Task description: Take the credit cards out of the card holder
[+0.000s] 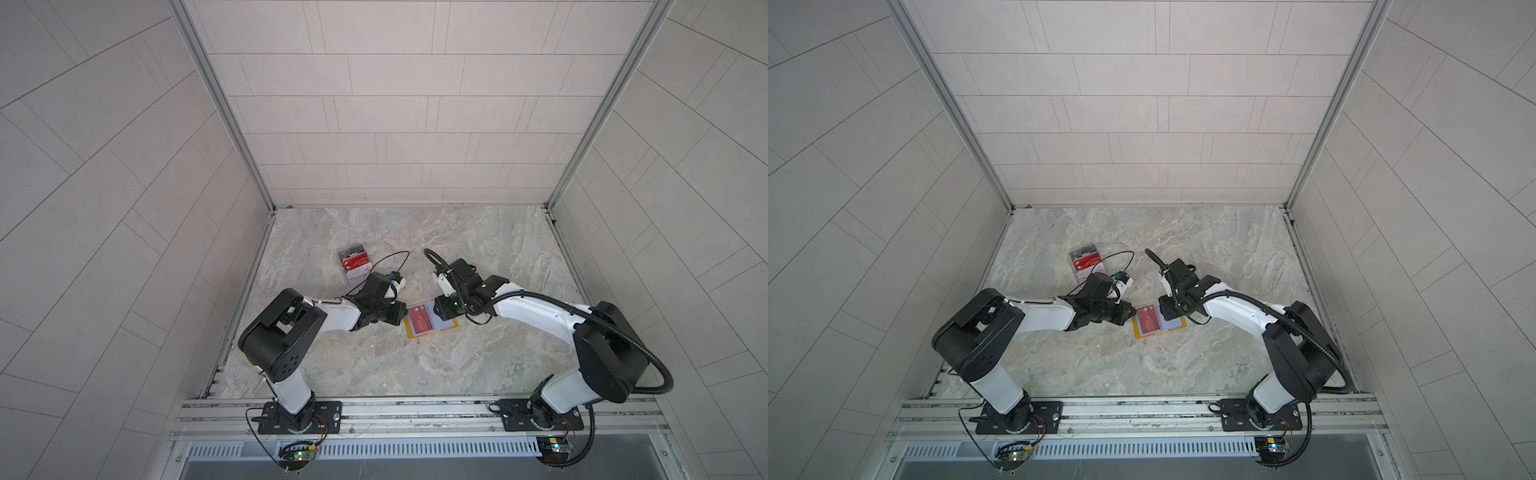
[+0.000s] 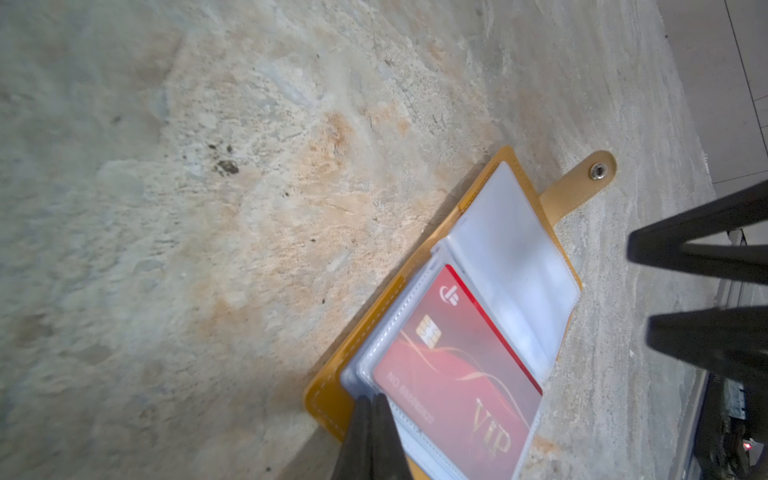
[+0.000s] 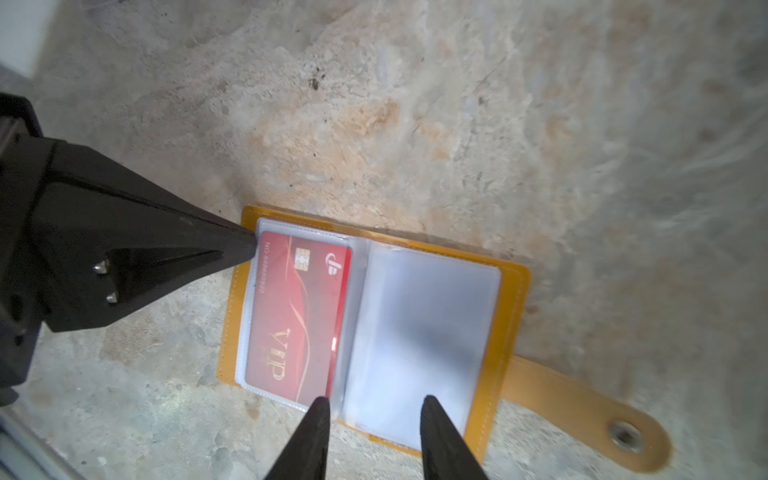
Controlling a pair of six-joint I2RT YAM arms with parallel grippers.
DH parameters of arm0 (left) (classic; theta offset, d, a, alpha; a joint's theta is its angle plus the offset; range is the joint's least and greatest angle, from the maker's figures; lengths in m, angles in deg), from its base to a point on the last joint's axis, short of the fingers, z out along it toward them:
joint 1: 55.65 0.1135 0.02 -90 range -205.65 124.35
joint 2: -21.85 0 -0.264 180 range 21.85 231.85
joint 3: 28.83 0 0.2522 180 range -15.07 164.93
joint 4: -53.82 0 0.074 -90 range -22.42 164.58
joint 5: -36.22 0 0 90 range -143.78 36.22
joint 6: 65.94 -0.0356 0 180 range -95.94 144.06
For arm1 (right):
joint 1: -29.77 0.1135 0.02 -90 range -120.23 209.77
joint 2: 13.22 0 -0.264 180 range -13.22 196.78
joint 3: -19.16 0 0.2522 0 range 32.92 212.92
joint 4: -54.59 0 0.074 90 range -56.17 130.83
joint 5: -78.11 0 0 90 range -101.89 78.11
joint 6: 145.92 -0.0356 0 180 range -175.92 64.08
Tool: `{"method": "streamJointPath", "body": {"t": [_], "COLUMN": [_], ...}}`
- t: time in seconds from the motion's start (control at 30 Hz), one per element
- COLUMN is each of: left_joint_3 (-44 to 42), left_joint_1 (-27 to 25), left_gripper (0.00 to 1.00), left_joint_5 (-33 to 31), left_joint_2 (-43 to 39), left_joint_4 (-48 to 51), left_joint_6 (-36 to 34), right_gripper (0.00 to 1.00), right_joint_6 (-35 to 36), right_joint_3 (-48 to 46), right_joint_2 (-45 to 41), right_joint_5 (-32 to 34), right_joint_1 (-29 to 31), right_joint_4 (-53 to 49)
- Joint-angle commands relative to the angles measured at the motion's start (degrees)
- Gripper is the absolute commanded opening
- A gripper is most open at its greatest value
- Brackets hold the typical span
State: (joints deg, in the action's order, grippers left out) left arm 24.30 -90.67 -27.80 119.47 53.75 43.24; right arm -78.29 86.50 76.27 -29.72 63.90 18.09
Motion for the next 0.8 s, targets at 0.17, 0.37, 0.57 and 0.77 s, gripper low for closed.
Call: {"method": "streamJointPath", "body": {"t": [0.17, 0.37, 0.57, 0.77], "left_joint_3": [2.5, 2.6, 2.0, 1.4], "left_joint_1": [0.1, 0.1, 0.1, 0.1], "left_gripper": [0.00, 0.00, 0.00, 0.00], "left_joint_5": [-0.1, 0.2, 0.0, 0.1], "left_joint_2": [3.2, 3.7, 3.8, 4.1], "left_joint_4": [5.2, 5.6, 5.5, 5.1], "left_joint_6": [-2.4, -2.9, -3.0, -2.9], "right_gripper": [0.36, 0.33, 0.30, 0.29], "right_joint_6": [-2.6, -4.4, -4.4, -5.3], "right_joint_3": [-1.1, -1.7, -1.2, -1.8], "right_joint_2": [5.4, 8.5, 10.9, 11.6], "right_joint_5": [-16.3, -19.0, -18.6, -20.9], "right_joint_1": [-2.8, -4.1, -4.2, -4.2], "right_joint_4": [6.8, 9.4, 9.6, 11.4]}}
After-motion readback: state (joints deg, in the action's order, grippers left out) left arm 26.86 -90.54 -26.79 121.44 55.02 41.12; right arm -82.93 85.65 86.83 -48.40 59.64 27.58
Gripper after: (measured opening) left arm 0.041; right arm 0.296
